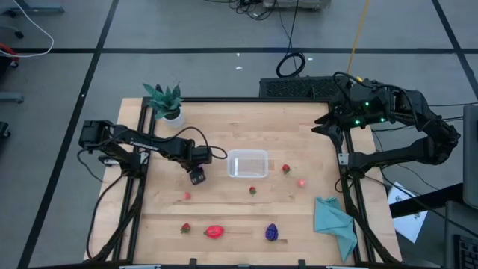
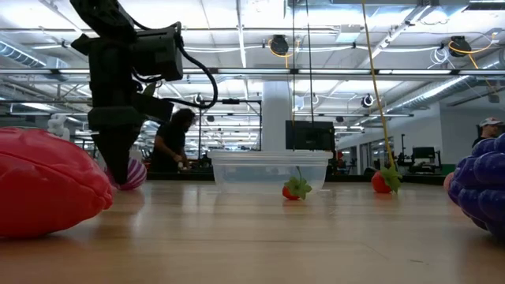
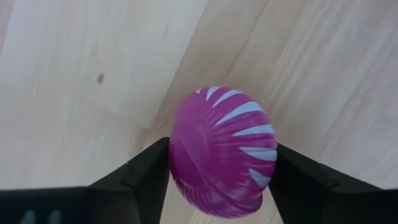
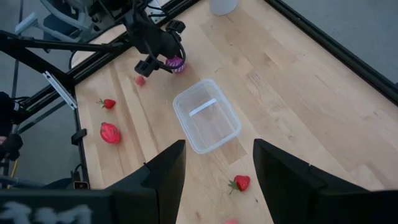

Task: Pick and placing Produce into tupperware
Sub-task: Put the purple onion into the transparent bin

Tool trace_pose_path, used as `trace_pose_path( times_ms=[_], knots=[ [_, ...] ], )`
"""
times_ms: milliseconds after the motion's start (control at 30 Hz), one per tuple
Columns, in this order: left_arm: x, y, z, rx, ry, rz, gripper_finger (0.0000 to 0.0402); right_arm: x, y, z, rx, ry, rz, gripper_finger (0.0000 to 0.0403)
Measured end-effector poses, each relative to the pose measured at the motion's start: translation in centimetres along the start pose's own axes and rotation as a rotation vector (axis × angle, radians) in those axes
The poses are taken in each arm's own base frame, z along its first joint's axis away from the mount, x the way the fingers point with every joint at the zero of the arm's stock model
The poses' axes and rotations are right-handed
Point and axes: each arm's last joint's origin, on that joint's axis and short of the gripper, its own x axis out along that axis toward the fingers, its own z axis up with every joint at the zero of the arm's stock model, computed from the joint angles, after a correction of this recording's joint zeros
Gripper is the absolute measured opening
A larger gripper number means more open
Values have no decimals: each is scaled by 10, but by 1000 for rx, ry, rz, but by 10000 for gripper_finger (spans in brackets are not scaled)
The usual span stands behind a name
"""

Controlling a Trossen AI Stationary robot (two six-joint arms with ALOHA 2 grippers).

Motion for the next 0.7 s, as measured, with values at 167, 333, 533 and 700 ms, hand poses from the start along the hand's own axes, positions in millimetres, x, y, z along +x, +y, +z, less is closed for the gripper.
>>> trace_pose_path(
  times_ms=[167, 333, 533, 700],
  knots=[
    [0, 0, 1, 2, -7, -2, 215, 0, 0, 0, 0, 1, 0, 180],
    [0, 0, 0, -6, -4, -2, 225, 0, 0, 0, 0, 1, 0, 180],
    [-3, -1, 2, -5, -1, 0, 229, 0, 0, 0, 0, 1, 0, 180],
    [-22, -4, 14, 12, -44, -18, 229, 0, 0, 0, 0, 1, 0, 180]
  ],
)
